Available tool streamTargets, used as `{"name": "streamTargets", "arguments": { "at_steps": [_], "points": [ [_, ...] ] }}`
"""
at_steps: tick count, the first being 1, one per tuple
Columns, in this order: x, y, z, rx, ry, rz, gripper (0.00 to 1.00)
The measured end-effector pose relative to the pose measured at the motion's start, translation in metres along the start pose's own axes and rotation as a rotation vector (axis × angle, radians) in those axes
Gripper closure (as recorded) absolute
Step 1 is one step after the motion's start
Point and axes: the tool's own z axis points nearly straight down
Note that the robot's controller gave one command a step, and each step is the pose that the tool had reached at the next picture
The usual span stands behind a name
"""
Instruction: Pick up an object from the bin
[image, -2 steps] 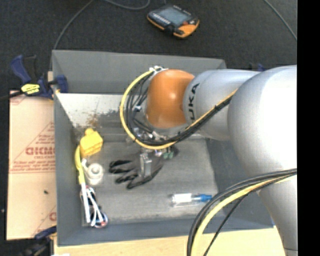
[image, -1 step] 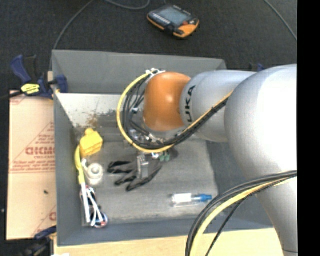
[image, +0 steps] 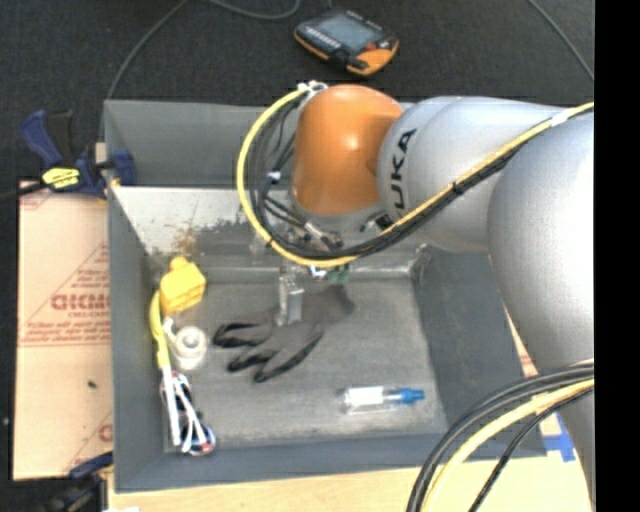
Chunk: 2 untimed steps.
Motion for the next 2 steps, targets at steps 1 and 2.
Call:
{"name": "streamTargets", "arguments": {
  "at_steps": [1, 2],
  "points": [
    [0.023, 0.015, 0.057, -0.002, -0.010, 0.165, 0.00],
    [0.027, 0.017, 0.072, -0.002, -0.006, 0.191, 0.00]
  ]
}}
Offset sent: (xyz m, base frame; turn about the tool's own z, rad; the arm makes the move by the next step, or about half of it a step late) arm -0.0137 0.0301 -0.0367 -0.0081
